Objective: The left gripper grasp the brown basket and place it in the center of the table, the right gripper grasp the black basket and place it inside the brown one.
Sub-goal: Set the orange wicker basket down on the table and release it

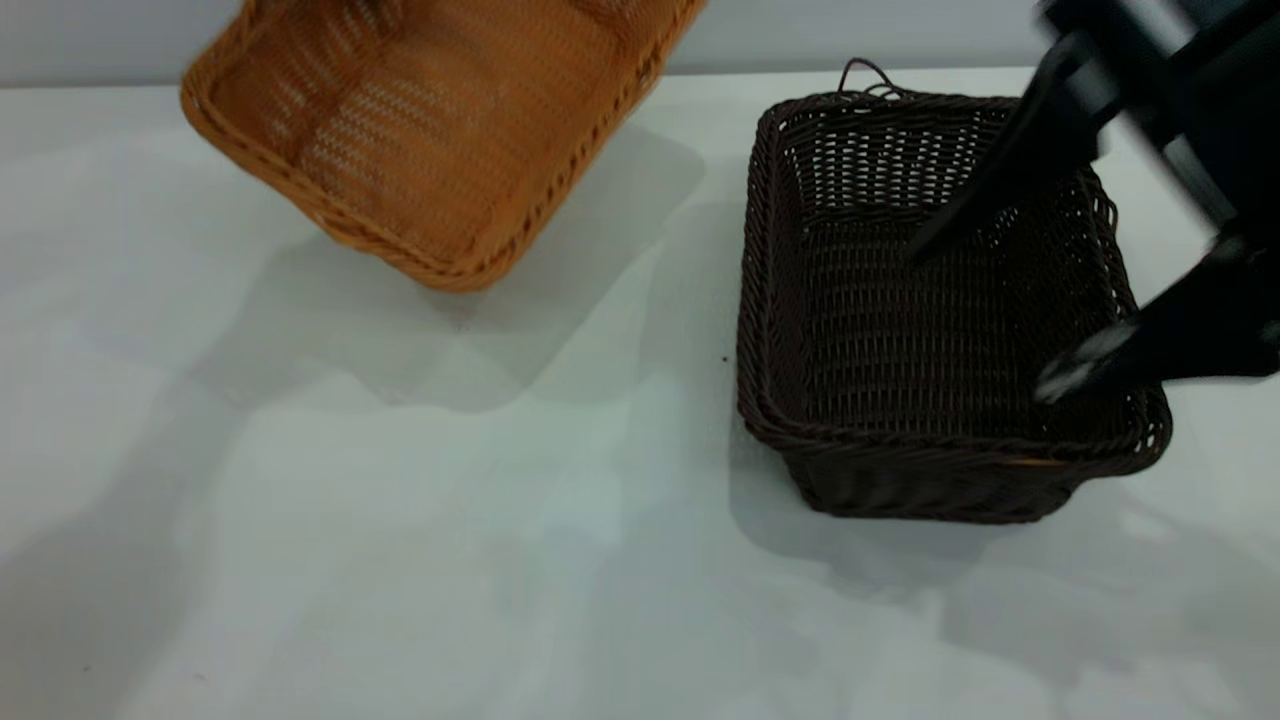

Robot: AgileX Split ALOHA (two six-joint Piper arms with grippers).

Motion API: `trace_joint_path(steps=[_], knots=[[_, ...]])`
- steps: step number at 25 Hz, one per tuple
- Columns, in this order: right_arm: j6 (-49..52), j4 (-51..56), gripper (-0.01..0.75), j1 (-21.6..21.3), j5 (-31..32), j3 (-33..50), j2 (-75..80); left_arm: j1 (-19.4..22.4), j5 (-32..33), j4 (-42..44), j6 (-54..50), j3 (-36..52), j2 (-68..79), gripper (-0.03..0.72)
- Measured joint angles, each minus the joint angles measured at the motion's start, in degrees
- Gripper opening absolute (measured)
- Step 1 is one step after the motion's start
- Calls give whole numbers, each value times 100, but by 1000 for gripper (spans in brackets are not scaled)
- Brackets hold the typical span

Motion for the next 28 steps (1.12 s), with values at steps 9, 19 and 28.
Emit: trace_joint_path(steps=[9,19,28], knots=[[0,1218,580,35,-541,-46,1342,5,29,0,8,0,-22,79],[-595,1899,577,35,-950,-125,2257,5,-91,0,13,0,-22,79],[-1606,2119,223,-261,-1585,-540,2462,5,-57,-112,7,0,-22,79]])
